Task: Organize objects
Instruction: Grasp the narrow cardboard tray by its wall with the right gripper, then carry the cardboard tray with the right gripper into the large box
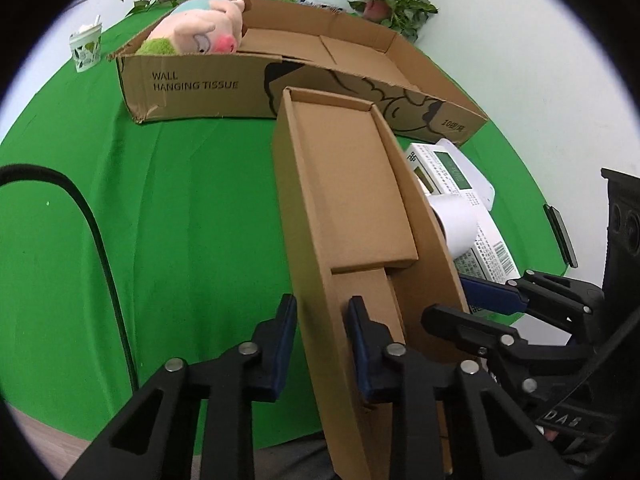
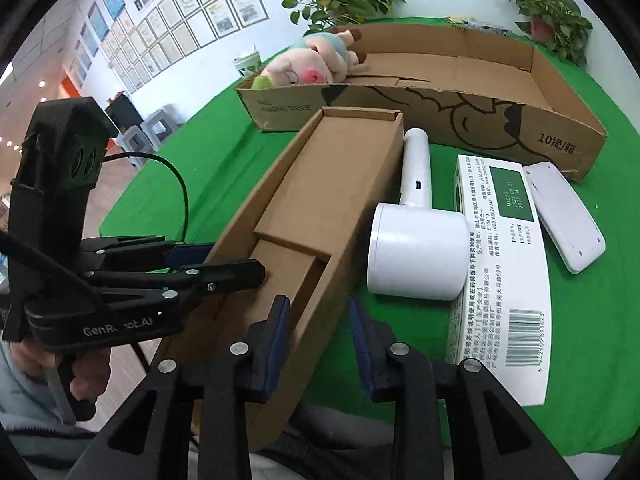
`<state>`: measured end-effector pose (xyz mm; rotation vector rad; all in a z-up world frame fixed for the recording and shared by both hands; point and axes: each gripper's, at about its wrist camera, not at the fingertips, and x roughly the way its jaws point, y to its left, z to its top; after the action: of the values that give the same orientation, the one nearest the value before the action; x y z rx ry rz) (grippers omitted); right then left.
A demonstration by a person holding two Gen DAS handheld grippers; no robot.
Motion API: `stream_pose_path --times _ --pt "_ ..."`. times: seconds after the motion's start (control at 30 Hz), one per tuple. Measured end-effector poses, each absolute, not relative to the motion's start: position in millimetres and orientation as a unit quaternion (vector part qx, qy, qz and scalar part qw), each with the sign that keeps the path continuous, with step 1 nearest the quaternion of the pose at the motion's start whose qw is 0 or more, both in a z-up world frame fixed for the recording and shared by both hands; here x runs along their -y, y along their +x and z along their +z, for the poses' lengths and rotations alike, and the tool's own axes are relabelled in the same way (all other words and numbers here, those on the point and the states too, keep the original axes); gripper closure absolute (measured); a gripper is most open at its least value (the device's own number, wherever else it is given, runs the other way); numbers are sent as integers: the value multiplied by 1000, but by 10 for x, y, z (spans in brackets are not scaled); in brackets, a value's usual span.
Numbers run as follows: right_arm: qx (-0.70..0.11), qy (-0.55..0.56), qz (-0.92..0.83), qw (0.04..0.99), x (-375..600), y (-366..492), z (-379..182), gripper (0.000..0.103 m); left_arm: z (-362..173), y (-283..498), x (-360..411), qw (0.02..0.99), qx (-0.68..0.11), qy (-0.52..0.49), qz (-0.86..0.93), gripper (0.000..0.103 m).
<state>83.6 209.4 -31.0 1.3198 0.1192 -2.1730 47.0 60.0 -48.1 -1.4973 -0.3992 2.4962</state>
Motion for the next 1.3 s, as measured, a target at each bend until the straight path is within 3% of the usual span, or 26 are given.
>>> stream_pose_path --times 0.07,0.53,1.3 --pt "-56 496 -817 289 -2014 867 -322 82 -488 470 -598 105 141 -509 843 81" --pt "-67 472 -841 256 -1943 1006 -212 88 -377 602 -649 84 131 -487 859 83" --pt "-19 266 -941 207 -2027 562 1268 90 1144 -63 -776 57 36 -292 954 90"
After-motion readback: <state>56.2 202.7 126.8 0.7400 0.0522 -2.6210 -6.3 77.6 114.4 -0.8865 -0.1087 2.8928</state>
